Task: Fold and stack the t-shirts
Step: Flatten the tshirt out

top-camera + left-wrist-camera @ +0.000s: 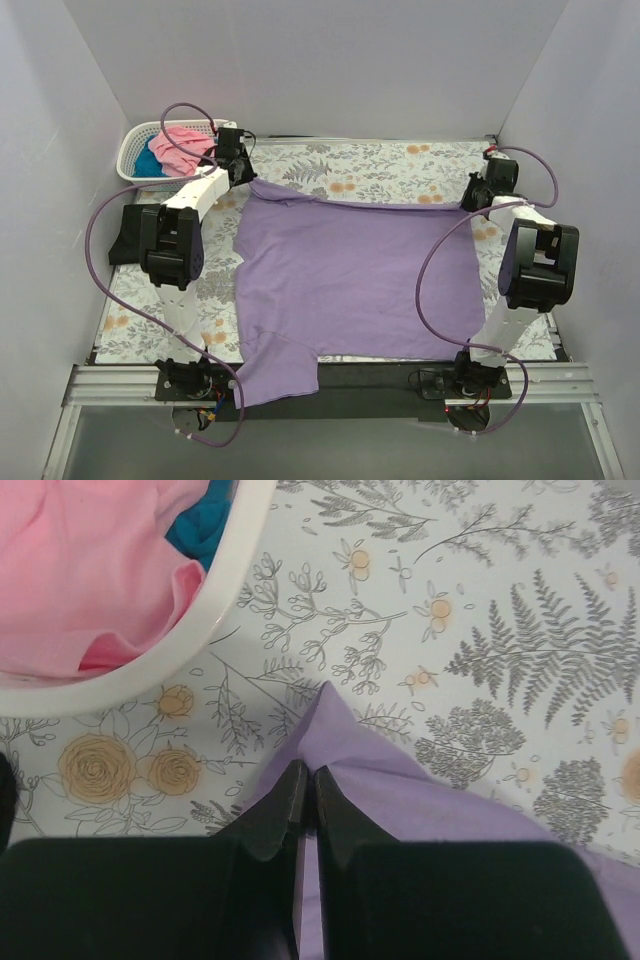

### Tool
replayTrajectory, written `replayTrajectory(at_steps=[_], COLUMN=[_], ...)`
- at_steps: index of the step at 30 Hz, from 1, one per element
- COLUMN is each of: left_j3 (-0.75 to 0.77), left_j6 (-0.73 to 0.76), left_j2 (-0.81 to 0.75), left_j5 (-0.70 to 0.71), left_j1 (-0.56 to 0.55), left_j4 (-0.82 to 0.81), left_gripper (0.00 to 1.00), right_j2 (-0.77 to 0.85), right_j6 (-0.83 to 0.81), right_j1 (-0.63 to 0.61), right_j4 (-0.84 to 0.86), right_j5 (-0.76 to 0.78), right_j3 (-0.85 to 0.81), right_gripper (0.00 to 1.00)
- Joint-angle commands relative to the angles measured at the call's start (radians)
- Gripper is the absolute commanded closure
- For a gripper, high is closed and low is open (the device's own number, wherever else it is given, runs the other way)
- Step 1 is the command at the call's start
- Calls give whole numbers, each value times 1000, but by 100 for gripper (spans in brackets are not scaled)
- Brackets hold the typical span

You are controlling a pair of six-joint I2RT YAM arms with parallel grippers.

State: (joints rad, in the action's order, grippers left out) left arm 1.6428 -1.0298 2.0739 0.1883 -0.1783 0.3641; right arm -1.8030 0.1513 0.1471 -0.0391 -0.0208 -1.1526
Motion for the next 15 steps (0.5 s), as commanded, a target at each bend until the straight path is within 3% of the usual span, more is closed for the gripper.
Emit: replayTrajectory(at_steps=[1, 9, 15], left_j3=[54, 126, 224], left_j6=[-32, -43, 17], left_j2=[-55, -198, -120], left_j5=[-59, -40, -33], left_j1=[7, 5, -1], left_j4=[13, 58, 62], left_gripper=[100, 100, 100], right_j2=[-10, 56, 5], right_j6=[-29, -47, -49], right_j1=[17, 22, 22], right_j4=[67, 77, 77], right_j5=[70, 151, 136], right_j3=[-76, -81, -101], right_gripper=[99, 99, 99])
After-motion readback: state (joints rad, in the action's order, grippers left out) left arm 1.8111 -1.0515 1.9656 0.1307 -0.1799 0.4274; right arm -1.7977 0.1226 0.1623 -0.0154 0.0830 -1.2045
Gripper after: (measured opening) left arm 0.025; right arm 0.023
